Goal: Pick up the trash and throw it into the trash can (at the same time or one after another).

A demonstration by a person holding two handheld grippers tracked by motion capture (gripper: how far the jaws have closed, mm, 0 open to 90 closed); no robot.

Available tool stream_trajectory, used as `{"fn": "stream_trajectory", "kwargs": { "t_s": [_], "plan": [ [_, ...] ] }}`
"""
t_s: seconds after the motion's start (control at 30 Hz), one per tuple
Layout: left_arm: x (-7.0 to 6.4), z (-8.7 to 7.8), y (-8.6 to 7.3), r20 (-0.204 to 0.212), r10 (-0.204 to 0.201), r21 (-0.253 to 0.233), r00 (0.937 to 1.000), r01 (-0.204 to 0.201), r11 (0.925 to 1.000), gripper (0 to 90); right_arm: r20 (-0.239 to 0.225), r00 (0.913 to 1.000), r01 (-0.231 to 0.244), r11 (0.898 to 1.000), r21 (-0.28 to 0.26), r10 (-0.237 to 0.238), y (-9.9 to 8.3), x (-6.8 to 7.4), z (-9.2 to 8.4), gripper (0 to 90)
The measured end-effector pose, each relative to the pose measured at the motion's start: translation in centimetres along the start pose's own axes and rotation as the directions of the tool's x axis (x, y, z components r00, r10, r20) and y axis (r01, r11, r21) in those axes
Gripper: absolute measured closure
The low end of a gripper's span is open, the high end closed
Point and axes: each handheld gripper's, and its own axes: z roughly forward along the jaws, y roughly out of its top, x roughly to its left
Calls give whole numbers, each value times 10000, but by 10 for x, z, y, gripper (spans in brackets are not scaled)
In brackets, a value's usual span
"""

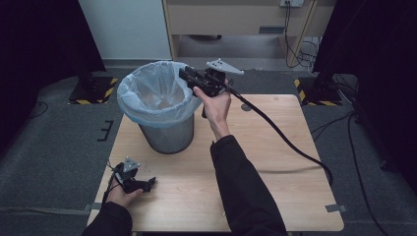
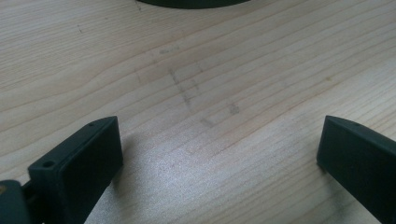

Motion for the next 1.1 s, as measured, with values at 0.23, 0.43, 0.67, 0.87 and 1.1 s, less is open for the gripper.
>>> {"fn": "stream_trajectory", "kwargs": {
  "t_s": [0.23, 0.43, 0.67, 0.87, 1.1],
  "plan": [
    [0, 0, 0, 2, 3, 5, 10000, -3, 10000, 0, 216, 9956, 908, 9958, 84, -909, 29, 6, -41, 515],
    [0, 0, 0, -5, 1, -3, 10000, -1, 10000, 0, 388, 9885, 1458, 9892, 130, -1462, 43, 14, -74, 478],
    [0, 0, 0, -7, -3, 1, 10000, 3, 10000, 0, 723, 9899, 1222, 9925, 41, -1221, 40, 7, -129, 450],
    [0, 0, 0, -9, 0, 13, 10000, 0, 10000, 0, 1332, 9829, 1224, 9915, 432, -1272, 11, -4, -177, 418],
    [-1, 0, 0, -26, -13, 20, 10000, 13, 10000, 0, 1778, 9771, 915, 9853, 1444, -1168, -42, -21, -221, 443]
  ]
}}
